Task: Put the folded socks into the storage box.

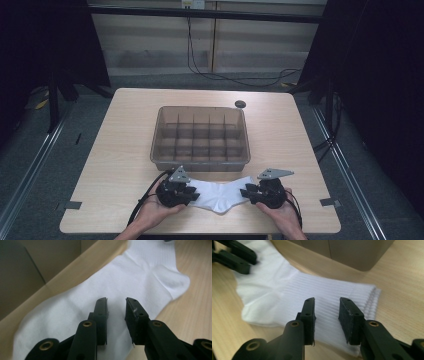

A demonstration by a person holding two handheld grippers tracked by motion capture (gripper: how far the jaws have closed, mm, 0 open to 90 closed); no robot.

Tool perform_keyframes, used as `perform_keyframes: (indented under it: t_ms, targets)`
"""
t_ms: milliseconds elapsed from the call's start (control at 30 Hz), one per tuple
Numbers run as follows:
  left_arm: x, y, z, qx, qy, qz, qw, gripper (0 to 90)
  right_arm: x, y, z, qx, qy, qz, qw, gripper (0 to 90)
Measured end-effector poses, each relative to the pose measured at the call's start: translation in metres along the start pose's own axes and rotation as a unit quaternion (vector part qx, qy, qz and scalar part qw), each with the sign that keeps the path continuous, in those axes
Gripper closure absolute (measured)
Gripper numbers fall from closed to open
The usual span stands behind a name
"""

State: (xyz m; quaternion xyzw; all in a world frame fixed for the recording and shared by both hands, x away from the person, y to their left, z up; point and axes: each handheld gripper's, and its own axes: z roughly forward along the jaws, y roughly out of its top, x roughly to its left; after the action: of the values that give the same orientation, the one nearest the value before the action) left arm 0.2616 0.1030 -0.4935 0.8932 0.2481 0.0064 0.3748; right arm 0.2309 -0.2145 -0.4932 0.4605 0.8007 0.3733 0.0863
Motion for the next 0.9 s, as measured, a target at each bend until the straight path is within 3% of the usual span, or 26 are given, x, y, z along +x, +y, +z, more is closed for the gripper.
perform_keyframes:
  t_ms: [200,367,467,500,567,767,900]
  targets:
    - [-0.006,-0.019,-0.018,0.006,-0.010,0.007,0.9999,74.8,0.006,0.012,0.016,0.003,0.019,-0.023,0.9996,66.2]
    - [-0.005,-0.030,-0.030,0.011,-0.030,-0.009,0.9994,75.2,0.015,0.026,0.031,0.014,0.036,-0.040,0.9984,66.5]
    - [-0.005,-0.030,-0.035,0.028,-0.037,-0.002,0.9989,76.3,0.019,0.030,0.036,0.018,0.048,-0.050,0.9974,65.9]
    - [-0.006,-0.029,-0.036,0.025,-0.032,-0.001,0.9992,76.8,0.021,0.031,0.038,0.019,0.052,-0.048,0.9973,65.9]
    - [-0.006,-0.026,-0.037,0.016,-0.041,-0.004,0.9990,77.5,0.023,0.032,0.041,0.019,0.060,-0.054,0.9966,66.1]
    - [-0.002,-0.009,-0.019,0.010,-0.040,-0.004,0.9992,77.5,0.031,0.034,0.048,0.015,0.082,-0.063,0.9945,64.2]
    - [-0.003,0.000,-0.004,0.004,-0.035,-0.001,0.9994,77.5,0.033,0.032,0.048,0.011,0.084,-0.067,0.9941,60.3]
